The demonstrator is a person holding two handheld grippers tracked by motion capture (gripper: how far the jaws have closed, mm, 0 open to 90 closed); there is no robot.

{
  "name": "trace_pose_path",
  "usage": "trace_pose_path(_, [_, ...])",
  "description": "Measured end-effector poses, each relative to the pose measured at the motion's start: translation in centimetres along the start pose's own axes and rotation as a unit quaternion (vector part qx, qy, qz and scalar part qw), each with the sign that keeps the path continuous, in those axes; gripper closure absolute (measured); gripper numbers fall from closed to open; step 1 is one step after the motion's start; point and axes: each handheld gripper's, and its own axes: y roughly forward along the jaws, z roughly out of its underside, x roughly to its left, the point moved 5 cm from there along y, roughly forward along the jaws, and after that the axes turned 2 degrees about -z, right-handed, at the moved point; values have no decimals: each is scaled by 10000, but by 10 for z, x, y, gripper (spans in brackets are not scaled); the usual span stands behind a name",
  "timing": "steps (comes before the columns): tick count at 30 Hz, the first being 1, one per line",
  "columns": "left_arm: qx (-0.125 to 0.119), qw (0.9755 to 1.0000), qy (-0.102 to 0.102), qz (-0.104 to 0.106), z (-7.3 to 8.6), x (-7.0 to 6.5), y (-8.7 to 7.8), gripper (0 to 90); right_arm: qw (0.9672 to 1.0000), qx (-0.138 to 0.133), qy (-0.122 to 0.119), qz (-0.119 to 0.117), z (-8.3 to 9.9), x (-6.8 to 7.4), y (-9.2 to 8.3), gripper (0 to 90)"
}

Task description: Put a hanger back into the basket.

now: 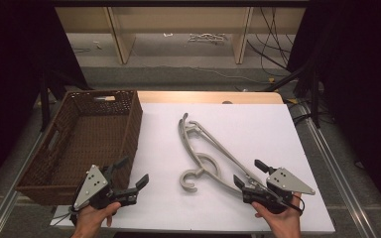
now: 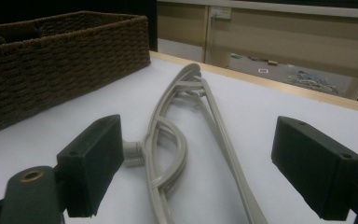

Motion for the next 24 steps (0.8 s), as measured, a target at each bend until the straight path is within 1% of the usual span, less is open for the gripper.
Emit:
trace_pose_path(4, [28,10000,6,-20,0,0,-1,157,10000,29,-24,-20,0,0,0,177])
trace_pose_path(6, [20,10000,3,-24,0,0,-1,157,9999,105,-16,-36,1,0,1,180])
trace_pose_path(8, [20,10000,-11,-22,0,0,-1,157,9999,84,-40,-133,2,1,2,195])
trace_pose_path(10, [24,10000,-5,-21,0,0,-1,158,9998,102,-66,-144,2,3,4,201])
trace_pose_path(11, [25,10000,0,-19,0,0,-1,158,9997,177,-115,-110,3,3,3,203])
trace_pose_path(13, [8,10000,-21,-30,0,0,-1,158,9991,323,-174,-201,5,4,5,217])
trace_pose_path(14, [-18,10000,-3,-33,-2,1,-2,160,9983,426,-262,-292,6,6,8,263])
trace_pose_path(15, [-18,10000,-3,-33,-2,1,-2,159,9983,426,-262,-292,6,6,8,263])
trace_pose_path(16, [-23,10000,-31,-62,-2,2,-2,160,9969,544,-361,-437,7,6,11,271])
trace_pose_path(17, [-23,10000,-48,-66,-2,2,-2,159,9963,615,-389,-458,8,6,13,272])
trace_pose_path(18, [-23,10000,-48,-66,-2,2,-2,159,9963,615,-389,-458,8,6,13,272])
trace_pose_path(20, [-7,10000,3,-50,-2,2,-1,159,9940,854,-416,-548,12,8,16,277])
trace_pose_path(22, [1,10000,-24,-36,-1,1,-1,159,9914,1069,-513,-550,15,8,20,281])
trace_pose_path(24, [3,10000,4,-26,-1,0,-1,159,9895,1195,-550,-601,18,9,23,290])
